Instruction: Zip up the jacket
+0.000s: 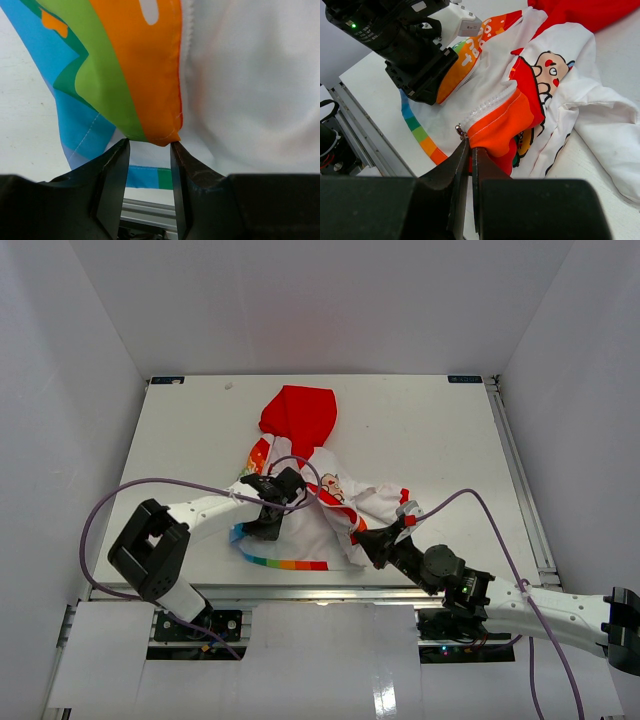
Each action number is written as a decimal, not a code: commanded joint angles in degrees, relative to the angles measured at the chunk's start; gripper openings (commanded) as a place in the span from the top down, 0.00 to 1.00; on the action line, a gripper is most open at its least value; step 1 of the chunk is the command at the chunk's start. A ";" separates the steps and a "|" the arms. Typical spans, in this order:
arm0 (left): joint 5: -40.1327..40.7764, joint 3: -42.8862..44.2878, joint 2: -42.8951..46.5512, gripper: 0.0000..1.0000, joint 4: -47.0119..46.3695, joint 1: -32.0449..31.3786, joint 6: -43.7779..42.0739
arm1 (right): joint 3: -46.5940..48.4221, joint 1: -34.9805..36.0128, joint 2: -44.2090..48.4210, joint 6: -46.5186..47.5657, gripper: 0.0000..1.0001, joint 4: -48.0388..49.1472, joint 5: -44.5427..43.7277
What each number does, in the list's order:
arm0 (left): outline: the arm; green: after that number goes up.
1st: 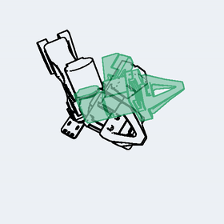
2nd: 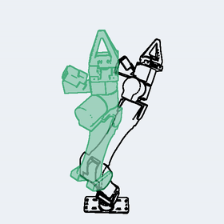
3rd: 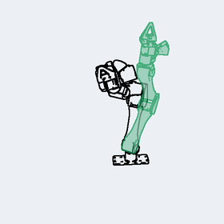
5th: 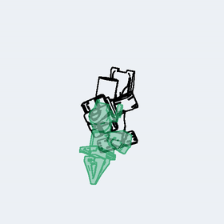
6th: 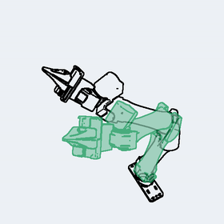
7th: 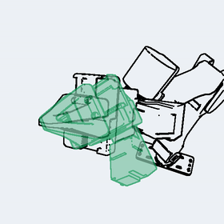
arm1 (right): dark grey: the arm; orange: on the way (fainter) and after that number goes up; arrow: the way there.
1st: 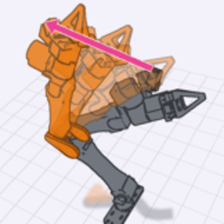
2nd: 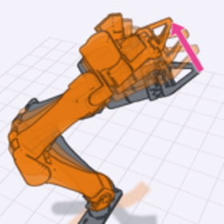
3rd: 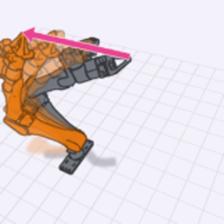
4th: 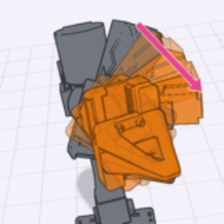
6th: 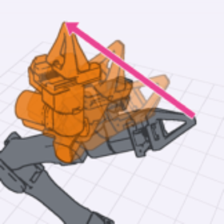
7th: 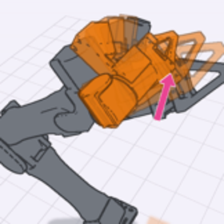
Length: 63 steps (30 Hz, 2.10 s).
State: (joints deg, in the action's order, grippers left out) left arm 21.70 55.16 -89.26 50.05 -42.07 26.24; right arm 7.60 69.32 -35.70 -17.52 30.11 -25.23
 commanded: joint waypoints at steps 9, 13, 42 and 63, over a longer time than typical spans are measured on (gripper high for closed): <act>3.61 -0.02 1.19 0.50 -0.69 2.26 1.82 | -0.45 -0.33 1.04 0.29 0.92 2.32 -1.17; 1.21 0.47 2.38 0.49 -1.85 2.26 0.78 | -0.56 -0.33 0.96 0.26 0.92 2.35 -1.32; -8.08 6.70 13.27 0.46 0.50 0.66 -4.12 | -0.48 -0.38 0.90 0.12 0.92 2.41 -1.35; -0.59 5.10 0.91 0.47 2.40 -2.01 2.26 | -0.74 -0.41 1.69 0.38 0.92 2.24 -1.44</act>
State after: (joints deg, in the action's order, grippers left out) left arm 16.69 61.38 -88.95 50.94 -44.09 25.93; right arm 7.57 69.06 -34.85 -17.52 30.07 -25.47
